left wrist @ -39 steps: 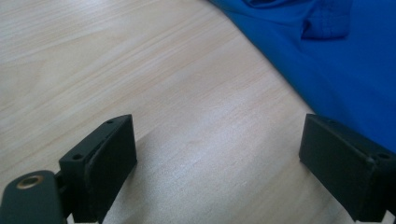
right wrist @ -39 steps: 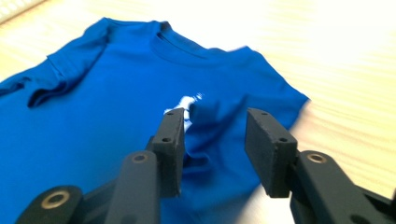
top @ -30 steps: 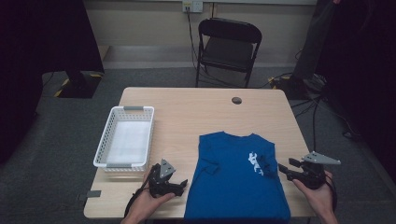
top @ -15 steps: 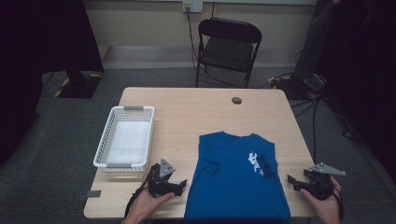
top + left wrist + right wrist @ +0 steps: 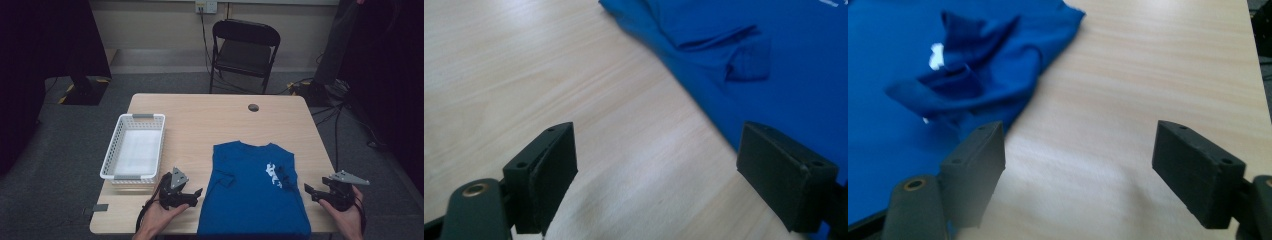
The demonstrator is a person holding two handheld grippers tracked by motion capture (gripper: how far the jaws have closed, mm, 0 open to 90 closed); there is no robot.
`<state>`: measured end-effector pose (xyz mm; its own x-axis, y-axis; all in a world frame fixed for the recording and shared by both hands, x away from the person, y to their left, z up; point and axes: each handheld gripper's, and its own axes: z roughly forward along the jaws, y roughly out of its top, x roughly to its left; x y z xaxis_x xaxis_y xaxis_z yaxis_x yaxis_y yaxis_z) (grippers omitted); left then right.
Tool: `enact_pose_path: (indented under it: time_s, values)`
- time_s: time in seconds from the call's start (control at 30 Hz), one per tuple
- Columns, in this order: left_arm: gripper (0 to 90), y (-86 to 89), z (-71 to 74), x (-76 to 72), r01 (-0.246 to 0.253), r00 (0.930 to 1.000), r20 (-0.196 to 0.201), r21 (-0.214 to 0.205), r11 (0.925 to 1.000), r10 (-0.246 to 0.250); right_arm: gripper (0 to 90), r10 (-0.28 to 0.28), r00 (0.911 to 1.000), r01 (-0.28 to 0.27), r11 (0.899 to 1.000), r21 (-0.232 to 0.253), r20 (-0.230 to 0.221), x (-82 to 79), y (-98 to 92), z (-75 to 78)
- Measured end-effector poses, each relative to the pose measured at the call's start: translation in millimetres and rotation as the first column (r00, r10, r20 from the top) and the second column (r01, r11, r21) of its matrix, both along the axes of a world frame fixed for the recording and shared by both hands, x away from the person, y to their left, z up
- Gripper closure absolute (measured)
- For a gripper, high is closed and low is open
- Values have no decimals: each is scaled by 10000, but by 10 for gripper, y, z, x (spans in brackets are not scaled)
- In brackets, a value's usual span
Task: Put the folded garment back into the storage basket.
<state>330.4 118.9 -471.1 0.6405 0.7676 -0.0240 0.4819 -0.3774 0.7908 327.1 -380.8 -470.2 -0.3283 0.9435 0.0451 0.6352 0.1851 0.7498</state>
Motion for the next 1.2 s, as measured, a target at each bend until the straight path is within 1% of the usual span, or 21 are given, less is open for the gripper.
enact_pose_path:
  time_s: [0.1,0.17,0.27,0.3,0.37,0.43,0.47,0.53,0.6,0.67,0.7,0.73,0.8,0.87,0.93,0.97,1.07,1.1,1.13,1.17,1.2]
  values:
    - [160,-44,50,58,93,9999,109,-141,9999,-92,160,143,9999,-144,9998,155,80,59,36,49]
    - [160,-85,77,101,197,9998,95,-196,9996,-196,157,209,9997,-212,9996,202,152,93,73,89]
    - [160,-119,112,112,365,9993,102,-349,9987,-362,166,282,9989,-288,9994,164,376,108,149,154]
    - [160,-122,120,111,414,9991,128,-322,9986,-410,180,338,9984,-348,9992,214,452,111,171,171]
    - [171,-124,140,113,342,9989,332,-351,9988,-331,213,509,9975,-521,9984,232,495,128,215,194]
    - [177,-143,160,149,400,9990,235,-444,9982,-390,247,695,9964,-708,9972,239,495,159,257,209]
    - [185,-159,175,175,438,9987,296,-427,9981,-426,275,781,9956,-793,9966,205,514,178,276,219]
    - [212,-204,205,244,392,9988,300,-579,9976,-375,327,896,9942,-913,9955,265,589,220,304,243]
    - [242,-274,227,319,397,9987,351,-573,9976,-377,395,974,9928,-997,9945,308,696,262,330,268]
    - [286,-359,228,397,548,9979,373,-598,9967,-526,430,1072,9914,-1099,9934,339,749,318,356,274]
    - [307,-398,220,436,578,9976,424,-568,9967,-555,464,1113,9910,-1139,9930,322,738,348,371,270]
    - [330,-439,203,478,587,9976,413,-667,9960,-560,497,1172,9906,-1198,9923,327,710,377,386,262]
    - [368,-521,155,547,594,9979,289,-699,9958,-575,558,1297,9897,-1320,9906,362,612,428,426,230]
    - [402,-611,90,594,773,9970,95,-546,9955,-769,585,1367,9896,-1384,9896,385,447,468,459,182]
    - [439,-686,37,613,958,9954,10,-301,9949,-958,614,1482,9886,-1489,9884,282,272,497,480,126]
    - [446,-716,18,614,975,9952,-51,-294,9948,-976,622,1479,9888,-1483,9887,215,173,508,488,98]
    - [453,-788,-35,594,1302,9913,-211,8,9915,-1302,627,1488,9887,-1488,9889,15,-150,525,509,13]
    - [453,-804,-63,588,1364,9902,-292,-41,9907,-1364,618,1501,9884,-1503,9886,-32,-243,531,517,-16]
    - [453,-811,-89,585,1366,9901,-322,16,9906,-1365,606,1513,9879,-1518,9883,-139,-342,539,531,-41]
    - [453,-818,-115,584,1349,9901,-383,26,9909,-1347,575,1502,9880,-1510,9883,-209,-366,545,547,-61]
    - [452,-830,-132,583,1314,9904,-440,43,9913,-1311,537,1481,9883,-1488,9887,-164,-369,547,560,-71]
